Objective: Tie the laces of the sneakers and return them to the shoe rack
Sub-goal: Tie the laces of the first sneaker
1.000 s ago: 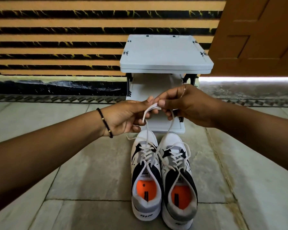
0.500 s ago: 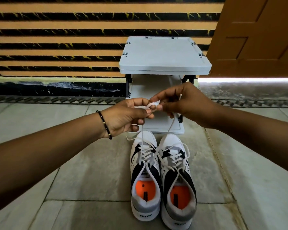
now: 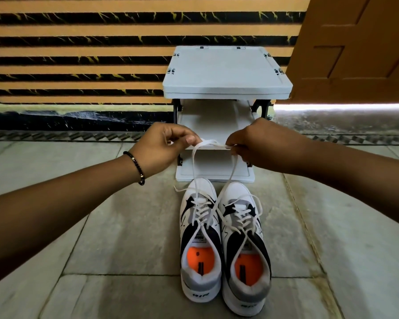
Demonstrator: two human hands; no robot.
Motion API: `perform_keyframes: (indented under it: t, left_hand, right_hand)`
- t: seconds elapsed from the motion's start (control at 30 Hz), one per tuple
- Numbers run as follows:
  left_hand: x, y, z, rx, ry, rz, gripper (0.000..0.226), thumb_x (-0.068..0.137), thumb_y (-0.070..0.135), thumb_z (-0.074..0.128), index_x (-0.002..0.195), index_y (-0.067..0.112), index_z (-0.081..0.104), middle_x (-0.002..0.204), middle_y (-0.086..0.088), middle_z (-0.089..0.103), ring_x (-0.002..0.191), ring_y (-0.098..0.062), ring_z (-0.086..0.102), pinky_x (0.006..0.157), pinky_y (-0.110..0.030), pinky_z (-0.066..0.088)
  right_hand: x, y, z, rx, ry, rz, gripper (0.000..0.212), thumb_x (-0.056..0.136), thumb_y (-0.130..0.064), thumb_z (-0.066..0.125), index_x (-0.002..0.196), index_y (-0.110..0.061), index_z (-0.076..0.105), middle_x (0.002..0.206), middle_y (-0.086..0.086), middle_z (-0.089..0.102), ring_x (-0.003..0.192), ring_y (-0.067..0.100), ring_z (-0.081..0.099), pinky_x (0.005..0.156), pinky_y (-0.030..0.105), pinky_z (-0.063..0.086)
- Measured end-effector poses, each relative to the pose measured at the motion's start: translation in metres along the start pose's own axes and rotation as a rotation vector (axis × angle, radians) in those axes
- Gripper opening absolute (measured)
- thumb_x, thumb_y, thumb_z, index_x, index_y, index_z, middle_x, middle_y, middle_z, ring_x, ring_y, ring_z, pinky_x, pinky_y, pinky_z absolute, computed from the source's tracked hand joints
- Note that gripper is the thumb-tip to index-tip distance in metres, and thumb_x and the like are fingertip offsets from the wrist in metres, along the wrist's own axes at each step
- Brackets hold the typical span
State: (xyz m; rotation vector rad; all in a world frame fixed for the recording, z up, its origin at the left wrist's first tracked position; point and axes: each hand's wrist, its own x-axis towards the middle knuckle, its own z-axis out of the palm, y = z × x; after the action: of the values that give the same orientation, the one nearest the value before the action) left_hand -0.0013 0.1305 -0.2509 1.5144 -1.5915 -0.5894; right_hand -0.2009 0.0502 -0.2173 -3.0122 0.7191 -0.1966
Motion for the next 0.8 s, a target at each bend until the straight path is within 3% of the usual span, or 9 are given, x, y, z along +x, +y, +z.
perform_keyframes:
  t: [0.07,0.2,0.3,0.33,0.43,0.53,0.63,0.73,0.8]
  left_hand:
    - [0.002,0.001,-0.002,-0.027,0.037,0.021,0.020,0.087,0.002,0.052,0.088,0.016,0.066,0.081,0.006,0.067,0.074,0.007,0.065,0.073,-0.007,0.047]
    - [0.006,-0.010,-0.005,0.050,0.142,-0.008,0.018,0.086,0.004,0.054,0.087,0.017,0.066,0.076,0.007,0.067,0.074,0.006,0.067,0.082,-0.019,0.052]
    - [0.005,-0.025,-0.012,0.148,0.169,-0.050,0.018,0.086,0.005,0.054,0.090,0.015,0.067,0.075,0.012,0.066,0.071,0.011,0.063,0.077,-0.006,0.046]
    - [0.003,-0.029,-0.015,0.181,0.174,-0.063,0.018,0.086,0.005,0.054,0.089,0.017,0.067,0.074,0.013,0.065,0.071,0.009,0.063,0.074,-0.005,0.045]
    - [-0.003,-0.043,-0.023,0.277,0.173,-0.108,0.020,0.086,0.005,0.054,0.083,0.019,0.067,0.073,0.009,0.066,0.075,-0.010,0.061,0.074,-0.024,0.046]
    - [-0.009,-0.060,-0.031,0.439,0.103,-0.190,0.019,0.086,0.004,0.053,0.083,0.012,0.070,0.079,-0.004,0.070,0.079,-0.020,0.061,0.076,-0.028,0.045]
    - [-0.018,-0.086,-0.033,0.612,-0.026,-0.342,0.018,0.083,0.009,0.055,0.085,0.019,0.069,0.090,-0.006,0.073,0.088,-0.024,0.062,0.079,-0.032,0.047]
    - [-0.027,-0.105,-0.019,0.755,-0.166,-0.507,0.028,0.083,0.030,0.057,0.109,0.023,0.062,0.115,-0.005,0.066,0.117,-0.031,0.052,0.098,-0.044,0.044]
    - [-0.028,-0.110,-0.004,0.778,-0.251,-0.522,0.041,0.083,0.037,0.056,0.121,0.020,0.055,0.128,-0.008,0.058,0.125,-0.032,0.044,0.104,-0.047,0.039]
  right_hand:
    - [0.001,0.003,0.000,0.015,0.028,0.005,0.020,0.091,-0.017,0.051,0.094,-0.008,0.068,0.079,0.016,0.071,0.074,0.033,0.066,0.072,0.043,0.054]
    - [0.000,0.012,0.000,0.029,0.056,0.029,0.021,0.091,-0.016,0.051,0.094,-0.008,0.070,0.079,0.016,0.072,0.071,0.031,0.066,0.071,0.041,0.055]
    - [-0.005,0.022,0.003,0.025,0.059,0.050,0.021,0.090,-0.016,0.051,0.092,-0.009,0.070,0.075,0.014,0.072,0.065,0.028,0.067,0.067,0.039,0.056]
    - [-0.007,0.026,0.005,0.016,0.052,0.053,0.021,0.090,-0.016,0.051,0.090,-0.009,0.070,0.073,0.013,0.071,0.063,0.026,0.067,0.066,0.037,0.055]
    - [-0.015,0.036,0.010,-0.006,0.019,0.108,0.020,0.091,-0.018,0.051,0.090,-0.010,0.070,0.068,0.004,0.068,0.060,0.020,0.059,0.060,0.026,0.045]
    - [-0.021,0.053,0.022,-0.082,-0.074,0.178,0.020,0.091,-0.019,0.053,0.100,-0.016,0.071,0.074,0.000,0.066,0.066,0.019,0.059,0.065,0.027,0.048]
    - [-0.025,0.066,0.039,-0.075,-0.254,0.325,0.023,0.089,-0.026,0.056,0.108,-0.023,0.067,0.100,0.005,0.071,0.086,0.023,0.065,0.078,0.036,0.054]
    - [-0.025,0.066,0.060,-0.049,-0.344,0.343,0.035,0.084,-0.037,0.061,0.116,-0.023,0.061,0.112,0.002,0.067,0.103,0.021,0.060,0.088,0.037,0.051]
    - [-0.017,0.059,0.074,0.023,-0.295,0.318,0.036,0.083,-0.037,0.062,0.114,-0.019,0.062,0.112,0.003,0.067,0.103,0.021,0.060,0.088,0.037,0.050]
